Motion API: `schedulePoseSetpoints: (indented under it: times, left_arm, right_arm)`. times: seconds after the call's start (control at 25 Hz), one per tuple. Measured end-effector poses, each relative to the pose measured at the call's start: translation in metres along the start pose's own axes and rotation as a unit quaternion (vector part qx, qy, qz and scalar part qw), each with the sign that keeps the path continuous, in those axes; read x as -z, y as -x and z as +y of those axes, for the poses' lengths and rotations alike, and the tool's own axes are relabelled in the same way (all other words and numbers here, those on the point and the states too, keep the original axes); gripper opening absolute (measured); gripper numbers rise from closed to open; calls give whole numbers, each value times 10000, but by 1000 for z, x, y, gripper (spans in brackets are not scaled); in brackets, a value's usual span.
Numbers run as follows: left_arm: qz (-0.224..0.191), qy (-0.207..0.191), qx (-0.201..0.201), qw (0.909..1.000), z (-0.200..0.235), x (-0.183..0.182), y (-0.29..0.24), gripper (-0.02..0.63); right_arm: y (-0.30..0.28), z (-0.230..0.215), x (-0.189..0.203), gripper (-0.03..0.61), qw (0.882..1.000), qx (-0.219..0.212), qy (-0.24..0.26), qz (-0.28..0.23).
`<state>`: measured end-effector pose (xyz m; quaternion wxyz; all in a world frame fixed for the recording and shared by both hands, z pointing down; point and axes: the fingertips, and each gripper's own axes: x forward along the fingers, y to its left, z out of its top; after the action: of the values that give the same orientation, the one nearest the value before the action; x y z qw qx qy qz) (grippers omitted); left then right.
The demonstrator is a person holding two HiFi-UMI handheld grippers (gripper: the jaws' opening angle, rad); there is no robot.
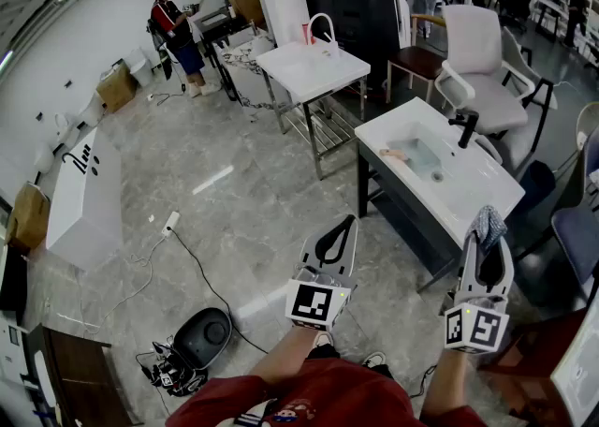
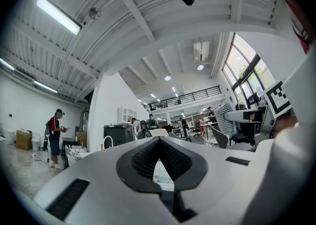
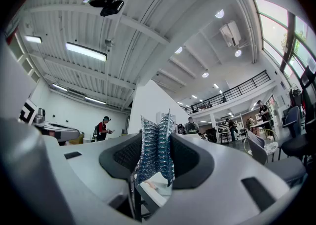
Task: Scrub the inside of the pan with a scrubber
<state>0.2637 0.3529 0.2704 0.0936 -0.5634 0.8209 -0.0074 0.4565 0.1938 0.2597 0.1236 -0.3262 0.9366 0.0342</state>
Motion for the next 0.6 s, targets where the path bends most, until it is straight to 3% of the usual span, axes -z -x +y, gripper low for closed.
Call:
schedulePoseSetpoints:
  times: [0.16, 0.48, 0.6]
  left_arm:
    - [-9, 53, -86, 9999, 15, 1, -2, 11]
    - [295, 125, 50, 9995, 28, 8, 11, 11]
    - [222, -4, 132, 9997, 38, 9, 16, 11]
  right_arm:
    - [-15, 16, 3, 178, 9996, -220, 149, -13]
    - [-14, 47, 13, 178, 9994, -258, 96, 201]
    - [-14, 63, 18, 178, 9995, -205, 20, 236]
